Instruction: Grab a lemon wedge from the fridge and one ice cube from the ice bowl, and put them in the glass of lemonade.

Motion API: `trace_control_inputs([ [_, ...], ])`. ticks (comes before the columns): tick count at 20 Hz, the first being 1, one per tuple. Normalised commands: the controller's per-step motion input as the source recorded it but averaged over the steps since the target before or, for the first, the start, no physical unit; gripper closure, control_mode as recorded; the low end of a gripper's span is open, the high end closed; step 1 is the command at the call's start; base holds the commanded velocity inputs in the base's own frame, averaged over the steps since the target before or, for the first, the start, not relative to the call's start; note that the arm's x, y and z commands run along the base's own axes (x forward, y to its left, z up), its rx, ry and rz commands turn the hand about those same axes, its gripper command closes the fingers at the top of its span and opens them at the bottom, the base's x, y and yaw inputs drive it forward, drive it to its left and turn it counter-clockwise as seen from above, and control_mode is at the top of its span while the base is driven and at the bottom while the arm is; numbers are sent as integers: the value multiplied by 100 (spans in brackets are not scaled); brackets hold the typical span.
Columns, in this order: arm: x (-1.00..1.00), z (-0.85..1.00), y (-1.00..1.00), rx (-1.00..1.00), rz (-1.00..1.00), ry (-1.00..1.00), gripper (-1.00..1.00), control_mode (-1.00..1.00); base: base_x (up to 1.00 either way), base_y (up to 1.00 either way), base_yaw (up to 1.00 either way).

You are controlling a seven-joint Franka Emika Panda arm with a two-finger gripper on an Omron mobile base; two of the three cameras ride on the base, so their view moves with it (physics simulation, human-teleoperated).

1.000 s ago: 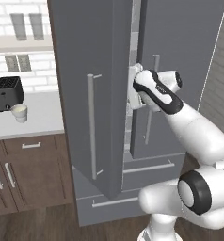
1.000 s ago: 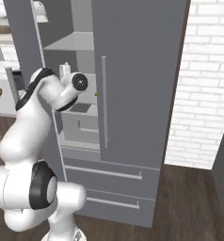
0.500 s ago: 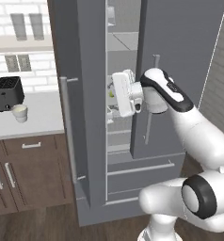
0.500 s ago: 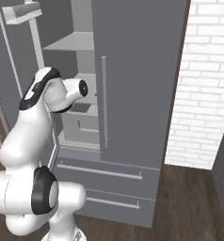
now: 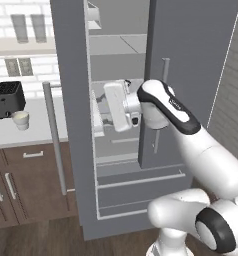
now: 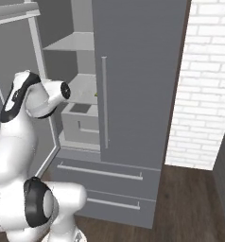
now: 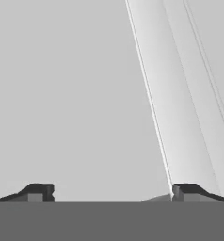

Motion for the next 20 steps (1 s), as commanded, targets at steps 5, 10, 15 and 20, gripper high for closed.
trace_control_inputs([
  [5,-45,15,21,-7,2,-11,-100,-100,0,0,0],
  [10,-36,59,-78,-8,-5,-19,-100,-100,0,0,0],
  [15,-59,25,-100,-19,-1,-12,-100,-100,0,0,0],
  [20,-39,-16,-100,-42,-5,-5,-100,-100,0,0,0],
])
